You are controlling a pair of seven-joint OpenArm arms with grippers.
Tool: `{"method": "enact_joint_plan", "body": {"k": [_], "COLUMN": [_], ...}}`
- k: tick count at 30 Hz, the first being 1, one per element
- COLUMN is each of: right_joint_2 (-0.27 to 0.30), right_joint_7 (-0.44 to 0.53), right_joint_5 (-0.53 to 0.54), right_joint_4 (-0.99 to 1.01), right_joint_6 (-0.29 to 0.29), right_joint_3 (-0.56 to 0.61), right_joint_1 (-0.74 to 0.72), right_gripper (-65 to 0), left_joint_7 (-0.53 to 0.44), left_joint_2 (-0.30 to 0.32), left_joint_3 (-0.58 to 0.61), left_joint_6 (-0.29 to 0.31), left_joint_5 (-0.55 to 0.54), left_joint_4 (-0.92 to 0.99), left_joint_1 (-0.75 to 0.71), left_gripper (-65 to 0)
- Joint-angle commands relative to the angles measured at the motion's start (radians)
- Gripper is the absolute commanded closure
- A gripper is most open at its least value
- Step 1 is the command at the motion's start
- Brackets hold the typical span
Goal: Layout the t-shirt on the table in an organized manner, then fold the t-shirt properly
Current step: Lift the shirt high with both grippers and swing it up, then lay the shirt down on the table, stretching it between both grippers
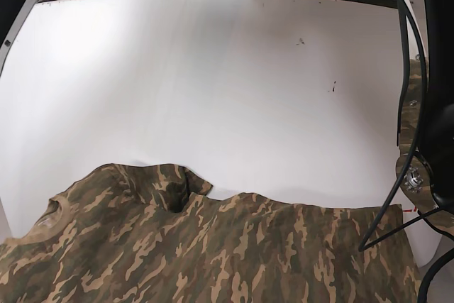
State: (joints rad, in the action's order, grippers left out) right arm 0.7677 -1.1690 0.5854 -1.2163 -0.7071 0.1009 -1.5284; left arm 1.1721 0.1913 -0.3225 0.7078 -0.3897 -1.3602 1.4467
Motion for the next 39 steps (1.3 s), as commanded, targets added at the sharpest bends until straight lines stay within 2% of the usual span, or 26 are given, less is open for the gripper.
{"method": "enact_joint_plan", "body": {"k": [1,12,17,24,31,36,39], "right_joint_2": [0.006,0.006,0.023,0.051,0.045,0.045,0.039], "right_joint_7": [0.042,0.044,0.042,0.028,-0.025,-0.032,-0.055], "right_joint_5": [-0.006,-0.005,0.000,0.002,0.002,0.002,0.002], "right_joint_4": [-0.012,-0.012,-0.021,-0.132,-0.259,-0.354,-0.429], "right_joint_6": [0.009,0.009,0.009,0.009,0.009,0.009,0.009], "right_joint_3": [0.027,0.038,0.029,-0.105,-0.274,-0.373,-0.468], "right_joint_1": [-0.030,-0.030,-0.030,0.182,0.417,0.613,0.765], "right_gripper": [0.0,0.0,0.0,0.0,0.0,0.0,0.0], "left_joint_7": [-0.051,-0.045,-0.044,-0.013,0.024,0.030,0.068], "left_joint_2": [0.006,0.003,0.007,0.009,0.009,0.009,0.010], "left_joint_3": [0.003,0.003,0.003,0.003,0.003,0.003,-0.004], "left_joint_6": [-0.010,-0.010,-0.010,-0.010,-0.010,-0.010,-0.010], "left_joint_5": [0.005,0.005,0.004,0.004,0.002,0.002,0.002], "left_joint_4": [-0.006,-0.012,-0.040,-0.177,-0.318,-0.420,-0.485], "left_joint_1": [0.056,0.081,-0.019,-0.162,-0.323,-0.458,-0.555], "left_gripper": [0.0,0.0,0.0,0.0,0.0,0.0,0.0]}}
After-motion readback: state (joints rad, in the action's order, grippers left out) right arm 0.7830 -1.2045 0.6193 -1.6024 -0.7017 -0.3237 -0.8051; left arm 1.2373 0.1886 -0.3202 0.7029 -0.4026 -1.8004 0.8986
